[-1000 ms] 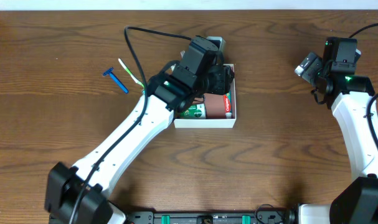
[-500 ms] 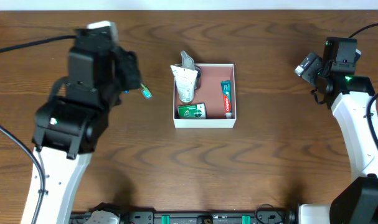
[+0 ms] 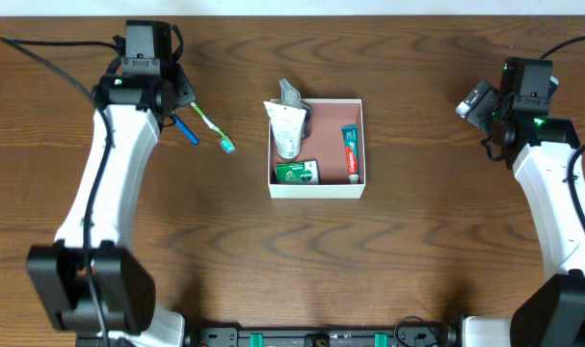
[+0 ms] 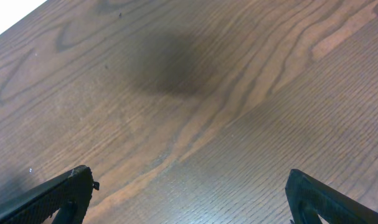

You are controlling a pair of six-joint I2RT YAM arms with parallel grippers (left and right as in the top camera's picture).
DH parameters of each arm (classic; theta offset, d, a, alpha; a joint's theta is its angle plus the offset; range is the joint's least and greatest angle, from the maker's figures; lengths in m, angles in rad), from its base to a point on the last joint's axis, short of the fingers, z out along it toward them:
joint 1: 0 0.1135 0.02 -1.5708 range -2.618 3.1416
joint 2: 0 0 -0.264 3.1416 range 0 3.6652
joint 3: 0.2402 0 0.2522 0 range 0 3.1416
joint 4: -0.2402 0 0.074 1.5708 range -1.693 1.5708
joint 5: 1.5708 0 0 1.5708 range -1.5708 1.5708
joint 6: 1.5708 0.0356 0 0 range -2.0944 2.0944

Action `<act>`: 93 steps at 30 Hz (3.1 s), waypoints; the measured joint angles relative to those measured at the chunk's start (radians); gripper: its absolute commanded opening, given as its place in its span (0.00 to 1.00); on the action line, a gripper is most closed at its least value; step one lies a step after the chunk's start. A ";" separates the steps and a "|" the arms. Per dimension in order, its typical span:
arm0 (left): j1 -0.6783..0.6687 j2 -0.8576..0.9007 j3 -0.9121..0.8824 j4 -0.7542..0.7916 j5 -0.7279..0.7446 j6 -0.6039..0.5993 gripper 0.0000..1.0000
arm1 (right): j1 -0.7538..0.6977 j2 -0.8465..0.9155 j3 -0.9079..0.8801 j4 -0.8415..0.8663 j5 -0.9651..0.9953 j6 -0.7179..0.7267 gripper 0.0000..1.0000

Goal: Pack container
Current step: 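Release the tube and move the left gripper to the blue razor, then grasp the blue razor handle with the left gripper and lift it, then carry the razor over the box and lower it inside with the left gripper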

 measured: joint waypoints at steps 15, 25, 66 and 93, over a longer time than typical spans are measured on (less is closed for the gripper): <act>0.137 0.255 -0.003 0.053 0.150 -0.092 0.51 | 0.000 0.000 0.000 0.000 0.000 0.000 0.99; 0.149 0.375 -0.004 0.077 0.237 -0.071 0.52 | 0.000 0.000 0.000 0.000 0.000 0.000 0.99; 0.150 0.441 0.042 0.029 0.249 -0.005 0.08 | 0.000 0.000 0.000 0.000 0.000 0.000 0.99; -0.169 -0.319 0.114 -0.087 0.449 0.015 0.08 | 0.000 0.000 0.000 0.000 0.000 0.000 0.99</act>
